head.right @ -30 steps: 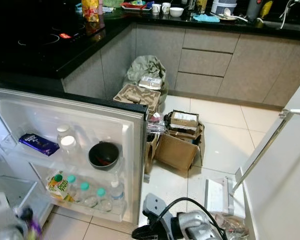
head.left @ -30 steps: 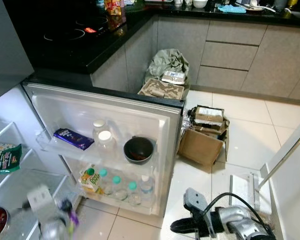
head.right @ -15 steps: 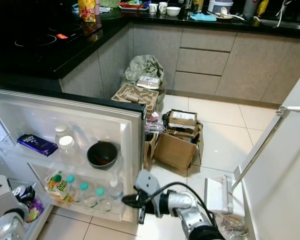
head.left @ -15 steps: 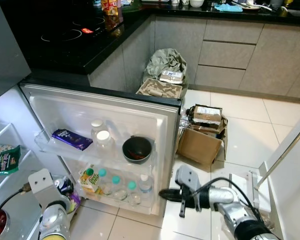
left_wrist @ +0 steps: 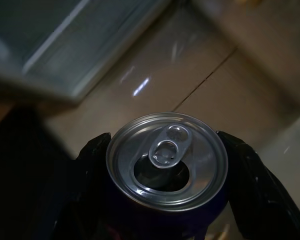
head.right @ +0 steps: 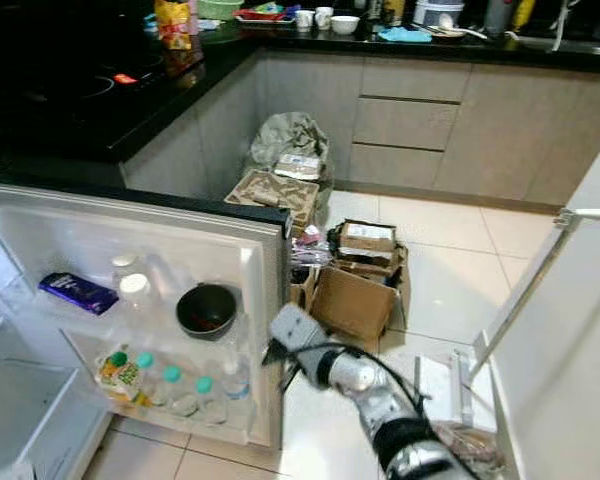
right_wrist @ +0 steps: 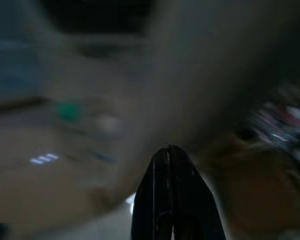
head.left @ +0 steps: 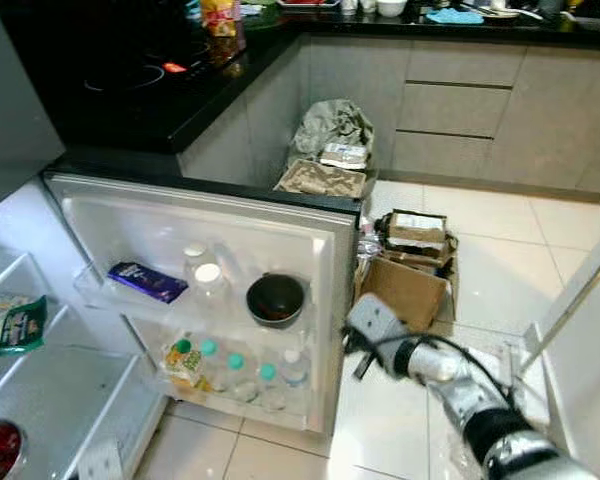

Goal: Restocking fridge

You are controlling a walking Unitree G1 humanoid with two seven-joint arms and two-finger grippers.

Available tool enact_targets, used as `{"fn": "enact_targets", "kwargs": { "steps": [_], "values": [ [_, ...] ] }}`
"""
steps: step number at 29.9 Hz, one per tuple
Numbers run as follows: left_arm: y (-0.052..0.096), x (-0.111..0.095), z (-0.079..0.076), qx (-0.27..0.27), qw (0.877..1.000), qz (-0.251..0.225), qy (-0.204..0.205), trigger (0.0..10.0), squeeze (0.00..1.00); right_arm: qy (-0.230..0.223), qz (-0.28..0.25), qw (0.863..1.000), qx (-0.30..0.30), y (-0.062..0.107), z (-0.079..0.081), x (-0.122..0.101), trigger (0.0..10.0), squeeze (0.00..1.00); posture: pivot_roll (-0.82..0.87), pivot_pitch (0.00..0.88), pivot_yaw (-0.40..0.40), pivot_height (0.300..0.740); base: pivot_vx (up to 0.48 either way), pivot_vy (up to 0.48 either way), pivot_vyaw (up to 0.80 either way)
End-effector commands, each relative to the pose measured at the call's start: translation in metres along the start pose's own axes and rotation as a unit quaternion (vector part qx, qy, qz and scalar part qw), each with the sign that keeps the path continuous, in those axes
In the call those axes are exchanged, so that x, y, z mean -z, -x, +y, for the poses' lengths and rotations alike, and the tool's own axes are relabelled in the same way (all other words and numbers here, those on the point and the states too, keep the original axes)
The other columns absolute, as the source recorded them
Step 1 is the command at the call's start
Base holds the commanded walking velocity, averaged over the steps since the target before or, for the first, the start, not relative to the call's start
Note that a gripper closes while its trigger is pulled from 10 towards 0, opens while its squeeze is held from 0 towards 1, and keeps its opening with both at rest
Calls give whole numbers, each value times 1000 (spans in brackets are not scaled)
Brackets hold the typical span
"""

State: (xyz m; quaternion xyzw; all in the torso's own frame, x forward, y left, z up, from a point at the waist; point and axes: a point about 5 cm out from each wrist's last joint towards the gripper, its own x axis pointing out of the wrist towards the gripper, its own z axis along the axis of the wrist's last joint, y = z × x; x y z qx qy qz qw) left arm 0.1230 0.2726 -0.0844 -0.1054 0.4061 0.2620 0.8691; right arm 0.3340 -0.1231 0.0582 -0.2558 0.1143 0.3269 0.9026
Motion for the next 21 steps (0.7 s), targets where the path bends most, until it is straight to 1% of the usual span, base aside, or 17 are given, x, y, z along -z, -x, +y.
{"fn": "enact_targets", "kwargs": {
  "steps": [1, 2, 4, 5, 8, 9, 12, 13, 14, 16, 17, 18, 19, 20, 21],
  "values": [
    [2, 10, -3, 4, 1000, 19, -12, 10000, 0, 3, 28, 999, 27, 1, -4, 7, 10000, 0, -95, 0, 24, 740, 0, 0, 0],
    [2, 10, -3, 4, 1000, 19, -12, 10000, 0, 3, 28, 999, 27, 1, -4, 7, 10000, 0, -95, 0, 24, 740, 0, 0, 0],
    [4, 17, -1, 5, 999, 32, -19, 10000, 0, 2, 33, 998, 60, 2, -14, 5, 10000, 0, -95, 0, 24, 740, 0, 0, 0],
    [4, 17, -1, 5, 999, 32, -19, 10000, 0, 2, 33, 998, 60, 2, -14, 5, 10000, 0, -95, 0, 24, 740, 0, 0, 0],
    [7, 23, -1, 9, 999, 43, -29, 10000, 0, 3, 36, 993, 112, 3, -32, 0, 10000, 0, -92, 0, 29, 740, 0, 0, 0],
    [7, 23, -1, 9, 999, 43, -29, 10000, 0, 3, 36, 993, 112, 3, -32, 0, 10000, 0, -92, 0, 29, 740, 0, 0, 0],
    [6, 23, -2, 15, 998, 42, -36, 10000, 0, 0, 35, 986, 163, 5, -52, -8, 10000, 0, -83, 0, 31, 740, 0, 0, 0],
    [6, 22, -2, 17, 998, 41, -38, 10000, 0, 0, 36, 984, 173, 6, -56, -9, 10000, 0, -83, 0, 31, 740, 0, 0, 0],
    [6, 22, -2, 18, 998, 41, -40, 10000, 0, -1, 37, 983, 181, 7, -59, -10, 10000, 0, -80, 0, 32, 740, 0, 0, 0],
    [6, 22, -2, 18, 998, 41, -40, 10000, 0, -1, 37, 983, 181, 7, -59, -10, 10000, 0, -80, 0, 32, 740, 0, 0, 0],
    [6, 22, -2, 18, 998, 41, -42, 10000, 0, -1, 38, 981, 192, 8, -63, -11, 10000, 0, -80, 0, 32, 740, 0, 0, 0],
    [6, 22, -1, 20, 998, 42, -49, 10000, 0, -5, 46, 977, 210, 13, -75, -12, 10000, 0, -80, 0, 36, 740, 0, 0, 0],
    [6, 22, -1, 20, 998, 42, -49, 10000, 0, -5, 46, 977, 210, 13, -75, -12, 10000, 0, -80, 0, 36, 740, 0, 0, 0],
    [6, 22, -1, 21, 997, 43, -52, 10000, 0, -6, 52, 976, 211, 15, -79, -11, 10000, 0, -80, 0, 36, 740, 0, 0, 0],
    [6, 22, -2, 23, 997, 43, -54, 10000, 0, -1, 63, 979, 194, 15, -77, -9, 10000, 0, -80, 0, 36, 740, 0, 0, 0]
  ]
}}
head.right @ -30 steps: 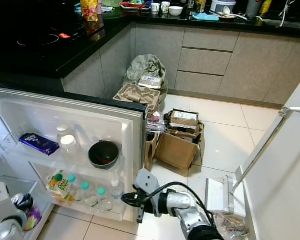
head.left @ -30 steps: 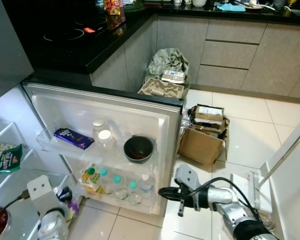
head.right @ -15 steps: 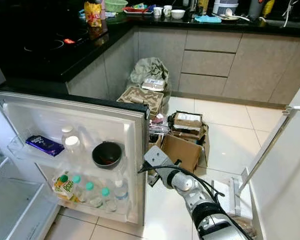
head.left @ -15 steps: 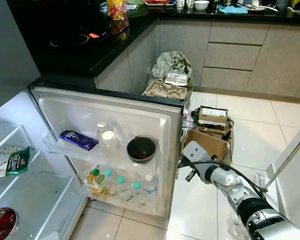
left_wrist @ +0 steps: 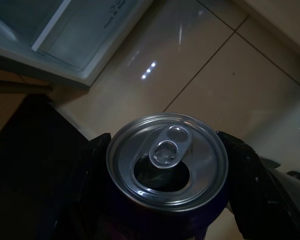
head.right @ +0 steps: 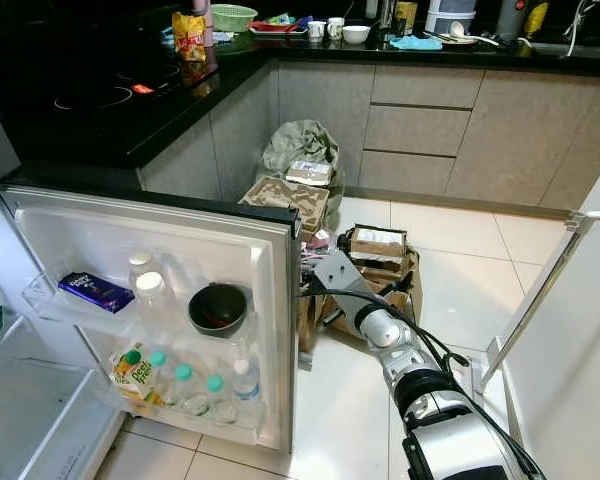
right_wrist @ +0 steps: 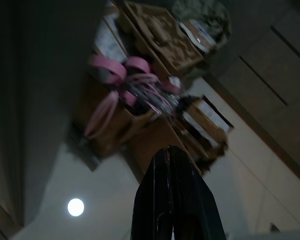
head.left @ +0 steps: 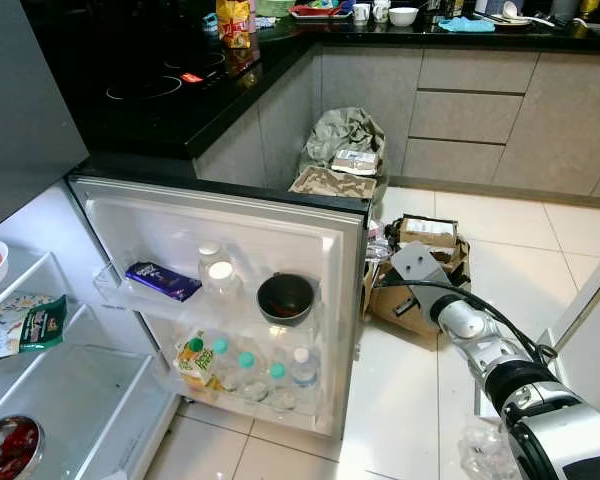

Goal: Restocking fridge

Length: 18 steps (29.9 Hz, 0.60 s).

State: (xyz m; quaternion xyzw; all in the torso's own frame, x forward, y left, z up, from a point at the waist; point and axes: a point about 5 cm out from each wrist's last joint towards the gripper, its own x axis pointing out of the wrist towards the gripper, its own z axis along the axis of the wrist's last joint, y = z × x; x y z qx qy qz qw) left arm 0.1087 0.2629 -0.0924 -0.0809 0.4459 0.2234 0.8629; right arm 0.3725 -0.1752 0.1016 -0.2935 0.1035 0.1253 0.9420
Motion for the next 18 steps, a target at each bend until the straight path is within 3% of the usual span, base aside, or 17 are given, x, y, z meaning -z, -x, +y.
{"fn": "enact_targets", "kwargs": {
  "steps": [1, 5, 6, 7, 8, 10, 12, 15, 16, 17, 18],
  "values": [
    [1, 4, -3, 6, 1000, 9, -8, 10000, 0, 14, 27, 999, -29, 1, 1, 6, 10000, 0, -80, 0, 36, 740, 0, 0, 0],
    [1, 4, -4, 8, 1000, 10, -10, 10000, 0, 45, 56, 996, -61, 3, 4, 16, 10000, 0, -80, 0, 36, 740, 0, 0, 0],
    [1, 6, -6, 12, 1000, 13, -13, 10000, 0, 67, 132, 981, -125, 13, 9, 42, 10000, 0, -80, 0, 36, 740, 0, 0, 0],
    [1, 6, -6, 12, 1000, 13, -13, 10000, 0, 67, 132, 981, -125, 13, 9, 42, 10000, 0, -80, 0, 36, 740, 0, 0, 0],
    [1, 6, -7, 13, 1000, 14, -15, 10000, 0, 69, 164, 972, -154, 18, 12, 53, 10000, 0, -80, 0, 36, 740, 0, 0, 0],
    [1, 7, -8, 16, 1000, 16, -16, 10000, 0, 89, 204, 943, -247, 31, 20, 72, 10000, 0, -80, 0, 36, 740, 0, 0, 0],
    [1, 8, -8, 17, 1000, 18, -18, 10000, 0, 99, 212, 917, -323, 40, 28, 80, 10000, 0, -80, 0, 36, 740, 0, 0, 0],
    [1, 8, -10, 20, 999, 20, -21, 10000, 0, 52, 143, 859, -489, 54, 48, 72, 10000, 0, -115, 0, 35, 740, 0, 0, 0],
    [1, 8, -10, 20, 999, 20, -21, 10000, 0, 52, 143, 859, -489, 54, 48, 72, 10000, 0, -115, 0, 35, 740, 0, 0, 0],
    [1, 8, -11, 20, 999, 20, -22, 10000, 0, 38, 100, 840, -531, 58, 54, 63, 10000, 0, -115, 0, 35, 740, 0, 0, 0],
    [1, 8, -11, 20, 999, 20, -22, 10000, 0, 38, 100, 840, -531, 58, 54, 63, 10000, 0, -115, 0, 35, 740, 0, 0, 0]
  ]
}}
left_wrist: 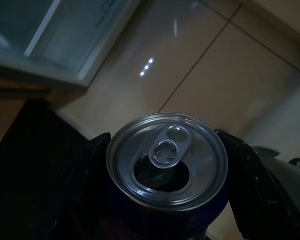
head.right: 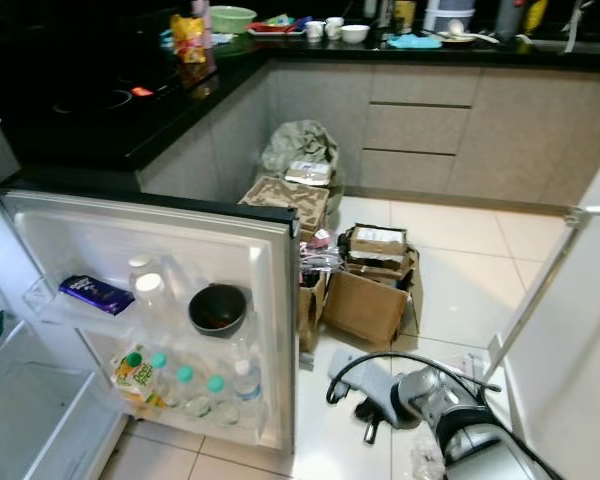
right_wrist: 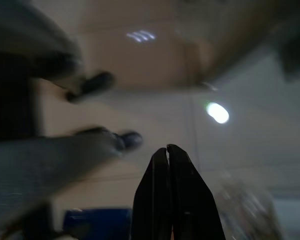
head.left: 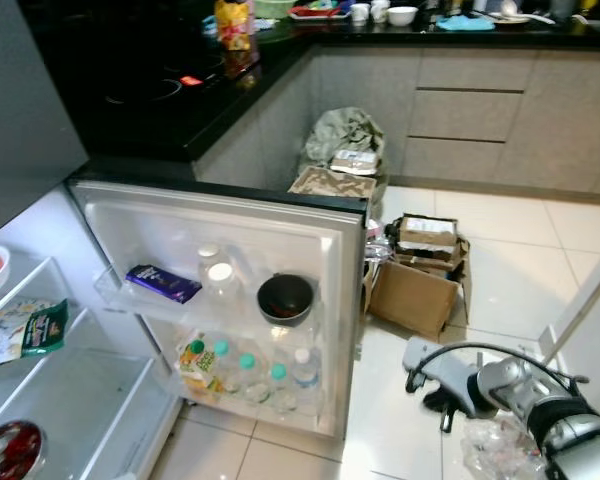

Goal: Restocking fridge

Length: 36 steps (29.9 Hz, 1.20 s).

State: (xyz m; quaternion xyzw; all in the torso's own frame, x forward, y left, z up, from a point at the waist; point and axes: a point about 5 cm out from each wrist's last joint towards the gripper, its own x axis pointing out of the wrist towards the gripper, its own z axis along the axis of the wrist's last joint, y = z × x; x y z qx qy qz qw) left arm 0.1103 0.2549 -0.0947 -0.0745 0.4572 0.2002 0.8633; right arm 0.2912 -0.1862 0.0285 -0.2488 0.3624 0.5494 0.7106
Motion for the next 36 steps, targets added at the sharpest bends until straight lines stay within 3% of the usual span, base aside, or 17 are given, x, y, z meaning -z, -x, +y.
{"fn": "enact_targets", "kwargs": {
  "steps": [1, 3, 4, 5, 6, 8, 9, 11, 15, 16, 24, 28, 33, 36],
  "values": [
    [1, 5, -3, 5, 1000, 10, -4, 10000, 0, 27, -107, 993, -51, 3, 4, -31, 10000, 0, -116, 0, 34, 740, 0, 0, 0],
    [0, 4, -3, 5, 1000, 8, -4, 10000, 0, 38, -276, 958, -73, 13, 8, -78, 10000, 0, -112, 0, 32, 740, 0, 0, 0],
    [0, 4, -3, 5, 1000, 8, -4, 10000, 0, 38, -276, 958, -73, 13, 8, -78, 10000, 0, -112, 0, 32, 740, 0, 0, 0],
    [0, 3, -3, 5, 1000, 7, -5, 10000, 0, 42, -365, 929, -55, 24, 2, -105, 10000, 0, -112, 0, 32, 740, 0, 0, 0],
    [0, 3, -3, 5, 1000, 7, -5, 10000, 0, 42, -365, 929, -55, 24, 2, -105, 10000, 0, -112, 0, 32, 740, 0, 0, 0],
    [0, 3, -3, 4, 1000, 7, -4, 10000, 0, 41, -412, 910, -2, 30, -11, -122, 10000, 0, -112, 0, 32, 740, 0, 0, 0],
    [0, 3, -3, 4, 1000, 7, -4, 10000, 0, 41, -412, 910, -2, 30, -11, -122, 10000, 0, -112, 0, 32, 740, 0, 0, 0],
    [1, 4, -1, 4, 1000, 7, -3, 10000, 0, 28, -459, 886, 60, 39, -27, -146, 10000, 0, -106, 0, 34, 740, 0, 0, 0],
    [1, 4, -1, 4, 1000, 8, -2, 10000, 0, 38, -465, 881, 77, 43, -29, -151, 10000, 0, -99, 0, 32, 740, 0, 0, 0],
    [2, 6, 0, 3, 1000, 9, -1, 10000, 0, 24, -451, 883, 128, 46, -38, -160, 10000, 0, -90, 0, 28, 740, 0, 0, 0],
    [3, 9, 2, 2, 1000, 10, 2, 10000, 0, -23, -380, 886, 265, 55, -65, -159, 10000, 0, -79, 0, 22, 740, 0, 0, 0],
    [3, 10, 2, 2, 1000, 8, 4, 10000, 0, -43, -319, 861, 393, 78, -85, -146, 10000, 0, -73, 0, 18, 740, 0, 0, 0],
    [3, 10, 3, 2, 1000, 8, 3, 10000, 0, -67, -296, 814, 496, 108, -100, -136, 10000, 0, -75, 0, 21, 740, 0, 0, 0],
    [3, 9, 3, 3, 1000, 7, 2, 10000, 0, -73, -290, 802, 516, 115, -103, -132, 10000, 0, -75, 0, 21, 740, 0, 0, 0]
  ]
}}
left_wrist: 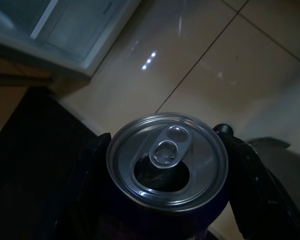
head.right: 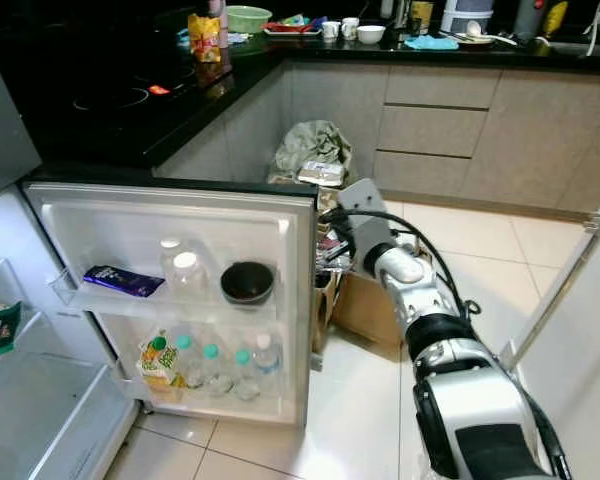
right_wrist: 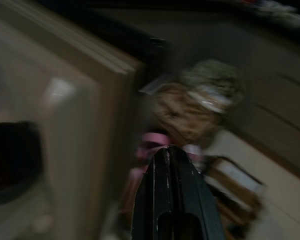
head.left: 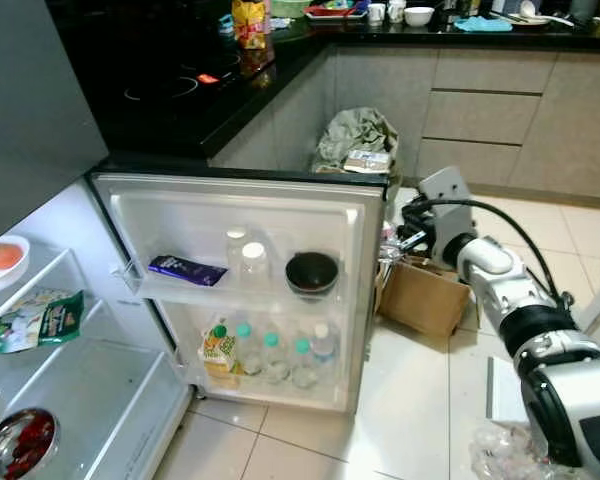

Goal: Restocking fridge

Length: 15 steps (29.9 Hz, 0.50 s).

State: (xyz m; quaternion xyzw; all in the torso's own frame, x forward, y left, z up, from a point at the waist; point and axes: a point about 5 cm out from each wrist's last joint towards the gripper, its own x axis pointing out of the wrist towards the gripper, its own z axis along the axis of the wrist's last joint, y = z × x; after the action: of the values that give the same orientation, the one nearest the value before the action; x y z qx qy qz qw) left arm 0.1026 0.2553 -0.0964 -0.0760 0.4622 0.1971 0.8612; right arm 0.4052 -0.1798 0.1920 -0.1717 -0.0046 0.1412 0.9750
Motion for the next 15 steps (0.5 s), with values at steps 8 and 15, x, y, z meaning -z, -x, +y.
{"fn": "enact_targets", "kwargs": {
  "steps": [8, 15],
  "values": [
    [-1, -2, -3, 3, 1000, -5, 5, 10000, 0, -21, 8, 999, 43, 6, -20, 4, 10000, 0, -77, 0, 20, 740, 0, 0, 0],
    [-2, -6, -7, 6, 1000, -13, 11, 10000, 0, -58, 130, 990, -8, 37, 12, 85, 10000, 0, -86, 0, 17, 740, 0, 0, 0]
  ]
}}
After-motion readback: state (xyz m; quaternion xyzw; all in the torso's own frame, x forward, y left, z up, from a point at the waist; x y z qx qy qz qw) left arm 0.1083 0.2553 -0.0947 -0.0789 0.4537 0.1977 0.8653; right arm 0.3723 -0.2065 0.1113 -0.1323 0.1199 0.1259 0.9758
